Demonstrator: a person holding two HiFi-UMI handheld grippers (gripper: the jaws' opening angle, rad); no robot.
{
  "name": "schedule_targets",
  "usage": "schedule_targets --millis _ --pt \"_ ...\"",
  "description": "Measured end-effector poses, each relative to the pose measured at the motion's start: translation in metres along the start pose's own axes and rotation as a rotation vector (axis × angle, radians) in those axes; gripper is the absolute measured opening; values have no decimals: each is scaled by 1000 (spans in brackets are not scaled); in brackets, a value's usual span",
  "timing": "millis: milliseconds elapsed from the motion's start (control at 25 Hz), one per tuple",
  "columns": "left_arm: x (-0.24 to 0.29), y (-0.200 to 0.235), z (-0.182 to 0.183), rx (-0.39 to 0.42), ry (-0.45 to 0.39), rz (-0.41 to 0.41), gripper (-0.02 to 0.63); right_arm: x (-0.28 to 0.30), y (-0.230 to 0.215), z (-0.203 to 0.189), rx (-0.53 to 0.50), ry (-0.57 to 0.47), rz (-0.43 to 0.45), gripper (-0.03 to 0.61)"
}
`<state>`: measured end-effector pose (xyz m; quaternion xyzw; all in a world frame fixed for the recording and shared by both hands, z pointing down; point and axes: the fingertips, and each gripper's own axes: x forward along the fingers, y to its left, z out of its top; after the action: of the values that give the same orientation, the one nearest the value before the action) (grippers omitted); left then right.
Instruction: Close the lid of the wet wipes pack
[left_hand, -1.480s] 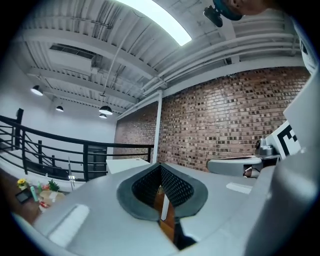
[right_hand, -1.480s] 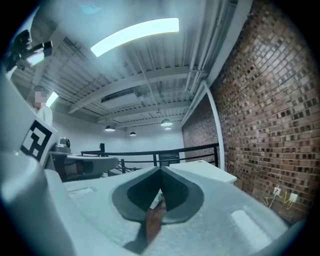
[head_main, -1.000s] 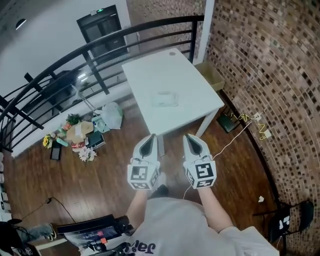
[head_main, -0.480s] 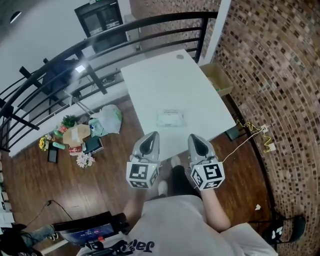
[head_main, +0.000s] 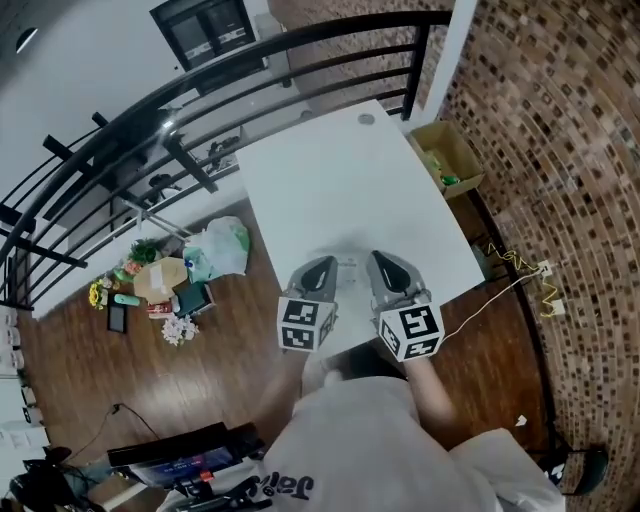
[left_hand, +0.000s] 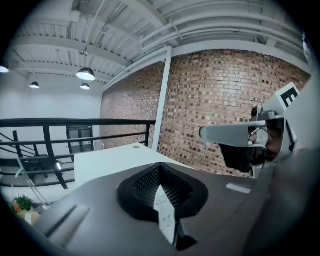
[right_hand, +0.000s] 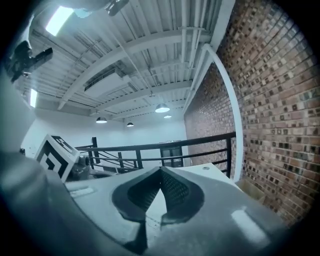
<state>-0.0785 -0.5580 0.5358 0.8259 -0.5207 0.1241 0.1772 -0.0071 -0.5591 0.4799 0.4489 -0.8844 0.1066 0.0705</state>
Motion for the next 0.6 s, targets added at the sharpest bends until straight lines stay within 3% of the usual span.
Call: schedule_targets --millis 320,600 --pt "63 11 -74 -37 258 -18 15 32 -47 -36 57 98 -21 -11" --pt "77 19 -110 -48 358 -13 15 49 -59 -49 80 121 -22 -11"
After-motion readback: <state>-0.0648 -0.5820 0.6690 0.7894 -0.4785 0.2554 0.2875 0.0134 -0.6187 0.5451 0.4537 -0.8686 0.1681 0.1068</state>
